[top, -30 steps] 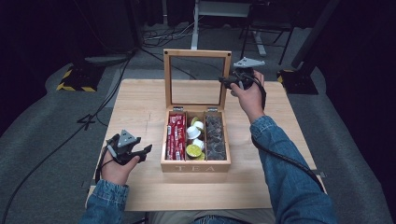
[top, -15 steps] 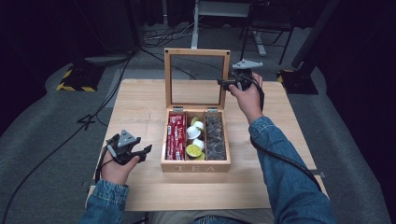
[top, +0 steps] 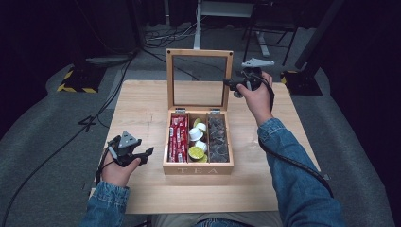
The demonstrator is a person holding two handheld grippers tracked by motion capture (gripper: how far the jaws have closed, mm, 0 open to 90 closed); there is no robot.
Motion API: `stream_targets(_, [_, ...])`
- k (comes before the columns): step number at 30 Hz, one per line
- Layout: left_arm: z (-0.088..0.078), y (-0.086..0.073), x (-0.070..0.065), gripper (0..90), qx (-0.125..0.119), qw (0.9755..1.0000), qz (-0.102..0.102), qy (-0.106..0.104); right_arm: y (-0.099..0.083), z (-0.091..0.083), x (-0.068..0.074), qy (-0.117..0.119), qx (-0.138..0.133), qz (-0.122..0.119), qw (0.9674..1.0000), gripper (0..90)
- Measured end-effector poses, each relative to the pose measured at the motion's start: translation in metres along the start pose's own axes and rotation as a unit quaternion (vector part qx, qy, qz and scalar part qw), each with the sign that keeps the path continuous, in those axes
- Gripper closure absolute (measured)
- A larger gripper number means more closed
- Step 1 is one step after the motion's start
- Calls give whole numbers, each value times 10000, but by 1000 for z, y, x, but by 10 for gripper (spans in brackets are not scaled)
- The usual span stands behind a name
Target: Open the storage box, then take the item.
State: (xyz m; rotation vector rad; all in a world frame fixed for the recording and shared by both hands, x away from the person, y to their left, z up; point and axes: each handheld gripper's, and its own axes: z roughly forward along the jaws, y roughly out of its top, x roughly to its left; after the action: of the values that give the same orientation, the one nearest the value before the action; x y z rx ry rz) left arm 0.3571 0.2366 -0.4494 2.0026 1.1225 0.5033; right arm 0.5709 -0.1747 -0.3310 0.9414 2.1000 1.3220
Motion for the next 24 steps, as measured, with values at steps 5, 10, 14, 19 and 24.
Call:
stream_targets(5, [3,1,-1,400,48,10000,19,-48,0,-22,3,227,-36,65,9997,286])
stream_targets(10, [6,4,-3,393,89,9999,126,-60,-3,-43,12,453,-36,119,9989,297])
stream_targets(14, [3,3,-4,363,89,9999,102,-47,-6,-63,22,629,-64,121,9979,300])
stream_targets(19, [1,0,-6,336,155,9998,102,-49,-21,-80,35,870,52,125,9961,307])
stream_targets(24, [1,-6,-9,321,227,9997,132,7,-38,-84,42,978,277,90,9948,367])
